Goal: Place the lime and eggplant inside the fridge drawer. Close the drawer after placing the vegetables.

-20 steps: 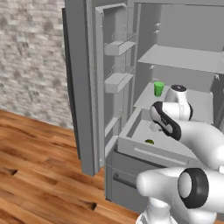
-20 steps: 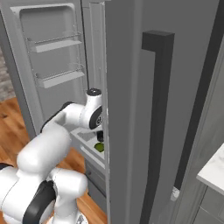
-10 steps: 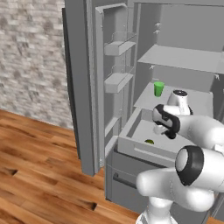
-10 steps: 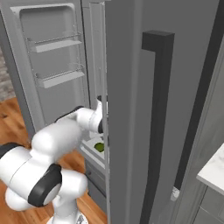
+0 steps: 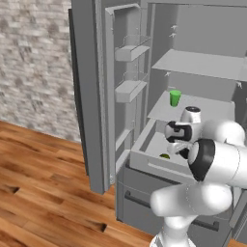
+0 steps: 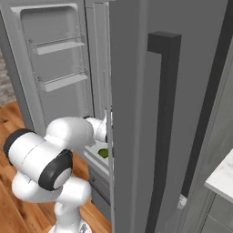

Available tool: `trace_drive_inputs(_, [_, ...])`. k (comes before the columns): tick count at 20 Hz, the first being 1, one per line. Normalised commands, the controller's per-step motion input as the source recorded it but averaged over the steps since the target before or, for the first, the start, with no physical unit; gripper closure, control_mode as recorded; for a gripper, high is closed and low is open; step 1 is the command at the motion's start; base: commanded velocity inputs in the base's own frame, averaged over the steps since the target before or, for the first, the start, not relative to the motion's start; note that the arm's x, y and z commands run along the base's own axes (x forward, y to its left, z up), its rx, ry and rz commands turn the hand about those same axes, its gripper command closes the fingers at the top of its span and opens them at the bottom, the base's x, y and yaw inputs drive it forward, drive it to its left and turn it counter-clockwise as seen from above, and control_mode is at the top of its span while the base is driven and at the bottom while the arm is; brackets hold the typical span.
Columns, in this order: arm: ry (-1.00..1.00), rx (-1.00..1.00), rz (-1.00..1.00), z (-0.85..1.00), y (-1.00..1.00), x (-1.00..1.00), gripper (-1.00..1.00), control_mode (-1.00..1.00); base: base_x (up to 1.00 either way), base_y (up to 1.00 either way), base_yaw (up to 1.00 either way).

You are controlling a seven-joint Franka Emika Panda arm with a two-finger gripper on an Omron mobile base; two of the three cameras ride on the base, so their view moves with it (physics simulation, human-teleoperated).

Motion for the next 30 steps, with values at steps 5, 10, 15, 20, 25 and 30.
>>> trace_drive_inputs(5, [0.06,0.0,0.01,-0.31,-0.14,0.17,1.0,-1.0,0.0,0.0,0.0])
trace_drive_inputs(10, [0.09,0.0,0.02,-0.29,-0.11,0.13,1.0,-1.0,0.0,0.0,0.0])
trace_drive_inputs(15, [0.07,0.0,0.04,-0.35,-0.07,0.03,1.0,-1.0,0.0,0.0,0.0])
trace_drive_inputs(20, [0.06,0.0,0.06,-0.44,0.0,0.0,1.0,-1.0,0.0,0.0,0.0])
trace_drive_inputs(25, [0.05,0.01,0.05,-0.36,0.0,-0.04,-1.0,-1.0,0.0,0.0,0.0])
trace_drive_inputs(30, [-0.01,0.0,0.04,-0.04,0.0,-0.05,-1.0,-1.0,0.0,0.0,0.0])
